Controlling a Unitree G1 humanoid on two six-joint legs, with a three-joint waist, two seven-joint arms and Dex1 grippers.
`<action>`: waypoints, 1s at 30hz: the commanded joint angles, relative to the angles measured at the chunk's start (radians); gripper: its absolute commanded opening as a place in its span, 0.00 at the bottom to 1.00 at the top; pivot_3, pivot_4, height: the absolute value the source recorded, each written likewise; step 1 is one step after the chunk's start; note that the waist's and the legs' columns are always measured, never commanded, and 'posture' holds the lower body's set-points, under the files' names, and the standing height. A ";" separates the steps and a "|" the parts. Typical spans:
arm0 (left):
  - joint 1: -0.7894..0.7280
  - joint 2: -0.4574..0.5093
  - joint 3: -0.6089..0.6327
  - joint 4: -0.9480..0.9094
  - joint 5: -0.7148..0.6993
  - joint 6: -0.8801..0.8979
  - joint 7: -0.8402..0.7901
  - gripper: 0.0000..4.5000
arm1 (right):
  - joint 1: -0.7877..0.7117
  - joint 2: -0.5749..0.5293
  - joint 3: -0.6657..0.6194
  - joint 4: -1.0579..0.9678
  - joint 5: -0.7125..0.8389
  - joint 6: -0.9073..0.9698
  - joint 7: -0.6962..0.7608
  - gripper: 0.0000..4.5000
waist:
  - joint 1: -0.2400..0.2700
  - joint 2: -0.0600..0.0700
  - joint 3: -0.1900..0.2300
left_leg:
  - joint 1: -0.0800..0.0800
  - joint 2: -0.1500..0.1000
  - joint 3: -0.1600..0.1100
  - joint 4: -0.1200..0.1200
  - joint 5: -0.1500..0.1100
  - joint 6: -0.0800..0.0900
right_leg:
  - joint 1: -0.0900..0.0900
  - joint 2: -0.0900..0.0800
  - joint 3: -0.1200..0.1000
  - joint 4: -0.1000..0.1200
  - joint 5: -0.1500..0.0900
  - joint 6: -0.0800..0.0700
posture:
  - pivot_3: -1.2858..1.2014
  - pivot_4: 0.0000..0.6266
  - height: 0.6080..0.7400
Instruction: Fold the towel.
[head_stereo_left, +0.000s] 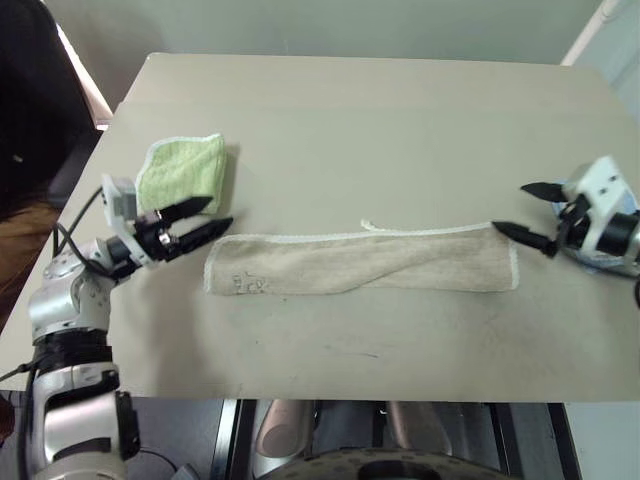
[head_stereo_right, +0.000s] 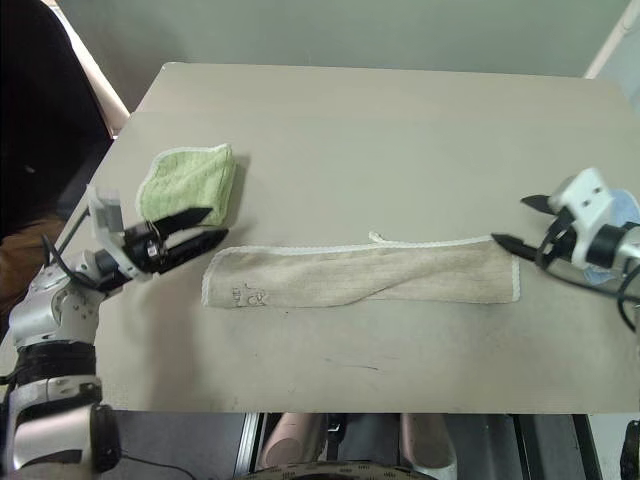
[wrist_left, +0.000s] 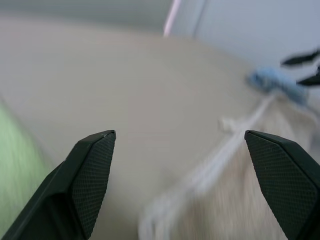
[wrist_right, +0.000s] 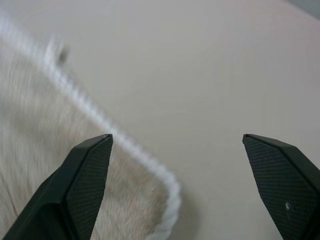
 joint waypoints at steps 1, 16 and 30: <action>-0.018 -0.037 -0.004 -0.122 -0.051 0.001 0.013 1.00 | 0.070 -0.023 -0.104 -0.140 0.168 0.305 -0.034 0.99 | -0.001 0.000 0.000 | 0.000 0.000 0.000 0.000 0.000 -0.001 | 0.000 0.000 0.000 0.000 0.000 0.000 | 0.52 0.24 0.91; 0.023 -0.173 -0.203 -0.287 -0.059 0.032 -0.029 1.00 | 0.274 0.302 -0.593 -0.196 0.938 1.025 -0.526 0.99 | 0.004 -0.002 0.000 | 0.001 -0.001 -0.001 -0.002 0.002 0.002 | 0.002 0.000 0.000 0.000 -0.007 0.012 | 0.52 0.24 0.91; 0.010 -0.259 -0.287 -0.206 -0.012 -0.050 -0.082 1.00 | 0.583 0.402 -0.342 -0.239 1.545 0.439 -1.269 0.99 | -0.002 -0.003 0.000 | 0.007 -0.001 -0.001 -0.001 -0.010 -0.011 | 0.008 0.000 0.002 -0.002 -0.010 0.018 | 0.52 0.24 0.91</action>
